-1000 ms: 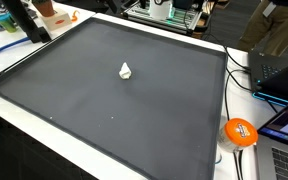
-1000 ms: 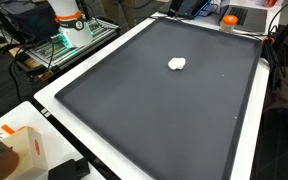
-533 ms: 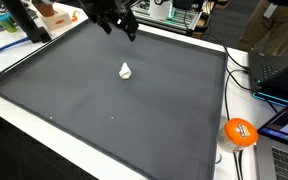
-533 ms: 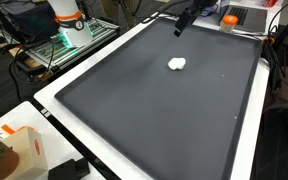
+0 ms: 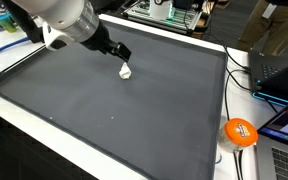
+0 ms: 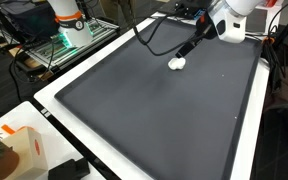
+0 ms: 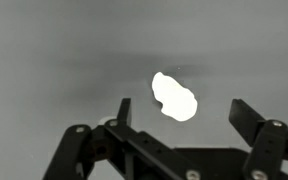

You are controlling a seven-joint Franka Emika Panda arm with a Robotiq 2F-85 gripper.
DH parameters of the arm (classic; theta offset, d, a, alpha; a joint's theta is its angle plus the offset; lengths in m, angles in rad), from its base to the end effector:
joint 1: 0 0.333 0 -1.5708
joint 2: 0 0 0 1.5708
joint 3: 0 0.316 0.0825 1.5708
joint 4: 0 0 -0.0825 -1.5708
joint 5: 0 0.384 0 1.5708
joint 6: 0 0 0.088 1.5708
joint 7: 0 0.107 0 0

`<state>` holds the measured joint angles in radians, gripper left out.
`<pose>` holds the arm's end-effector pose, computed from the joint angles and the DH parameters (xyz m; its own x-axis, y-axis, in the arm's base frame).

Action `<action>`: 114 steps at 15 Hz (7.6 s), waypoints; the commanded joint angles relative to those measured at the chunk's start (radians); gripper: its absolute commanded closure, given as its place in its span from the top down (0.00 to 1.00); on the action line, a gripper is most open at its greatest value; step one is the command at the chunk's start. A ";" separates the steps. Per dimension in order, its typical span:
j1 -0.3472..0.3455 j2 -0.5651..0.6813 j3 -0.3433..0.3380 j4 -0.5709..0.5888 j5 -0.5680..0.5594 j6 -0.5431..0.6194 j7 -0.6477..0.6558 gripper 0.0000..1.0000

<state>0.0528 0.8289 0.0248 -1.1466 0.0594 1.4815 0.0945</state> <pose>0.6988 0.0566 0.2748 0.8779 -0.0192 -0.4785 -0.0370 -0.9989 -0.0278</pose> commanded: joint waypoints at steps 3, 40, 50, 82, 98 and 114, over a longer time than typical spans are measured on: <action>-0.021 0.106 0.015 0.139 0.050 -0.107 -0.009 1.00; -0.002 0.417 -0.021 0.552 0.037 -0.196 0.218 1.00; -0.003 0.444 -0.019 0.553 0.042 -0.151 0.188 1.00; 0.030 0.406 -0.052 0.549 -0.004 -0.291 0.159 1.00; 0.006 0.237 -0.044 0.350 0.057 -0.205 0.155 1.00; -0.001 0.002 -0.065 -0.130 0.111 0.268 0.323 1.00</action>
<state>0.0585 0.9652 -0.0302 -1.0834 0.1620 1.6666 0.4068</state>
